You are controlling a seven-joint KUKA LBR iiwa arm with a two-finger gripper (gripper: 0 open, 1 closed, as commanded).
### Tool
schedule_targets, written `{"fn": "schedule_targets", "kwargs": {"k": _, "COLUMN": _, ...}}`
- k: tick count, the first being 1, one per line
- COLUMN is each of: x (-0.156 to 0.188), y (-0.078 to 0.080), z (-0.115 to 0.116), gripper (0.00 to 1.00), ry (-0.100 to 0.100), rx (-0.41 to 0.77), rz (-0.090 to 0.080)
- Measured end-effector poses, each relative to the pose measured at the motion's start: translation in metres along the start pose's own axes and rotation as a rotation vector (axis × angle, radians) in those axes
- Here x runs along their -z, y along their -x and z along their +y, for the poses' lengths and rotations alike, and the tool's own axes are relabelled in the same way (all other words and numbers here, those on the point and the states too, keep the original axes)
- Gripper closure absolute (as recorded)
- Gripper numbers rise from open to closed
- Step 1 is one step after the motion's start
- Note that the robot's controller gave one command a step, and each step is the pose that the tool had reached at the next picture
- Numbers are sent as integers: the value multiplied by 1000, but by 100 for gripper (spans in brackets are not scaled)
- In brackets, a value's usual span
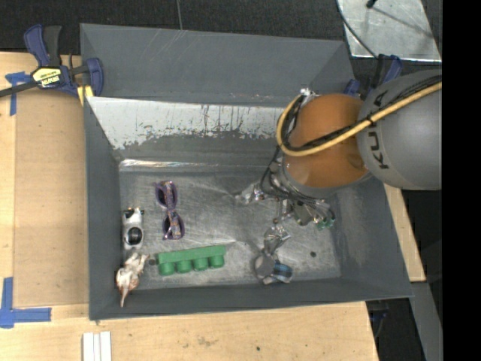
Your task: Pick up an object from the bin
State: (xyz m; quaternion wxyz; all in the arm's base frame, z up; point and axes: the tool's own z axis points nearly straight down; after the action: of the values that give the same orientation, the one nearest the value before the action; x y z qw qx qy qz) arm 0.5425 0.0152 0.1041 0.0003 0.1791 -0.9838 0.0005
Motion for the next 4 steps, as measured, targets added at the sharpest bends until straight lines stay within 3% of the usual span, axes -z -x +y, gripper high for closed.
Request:
{"fn": "schedule_targets", "kwargs": {"k": 1, "x": -8, "y": -9, "z": 50, "gripper": 0, "ry": 0, "rx": 92, "rz": -4}}
{"fn": "schedule_targets", "kwargs": {"k": 2, "x": -5, "y": -12, "z": 74, "gripper": 0, "ry": 3, "rx": 214, "rz": -2}}
{"fn": "schedule_targets", "kwargs": {"k": 3, "x": 2, "y": -4, "z": 103, "gripper": 0, "ry": -1, "rx": 299, "rz": -4}}
{"fn": "schedule_targets", "kwargs": {"k": 4, "x": -24, "y": -3, "z": 108, "gripper": 100, "ry": -2, "rx": 500, "rz": -9}}
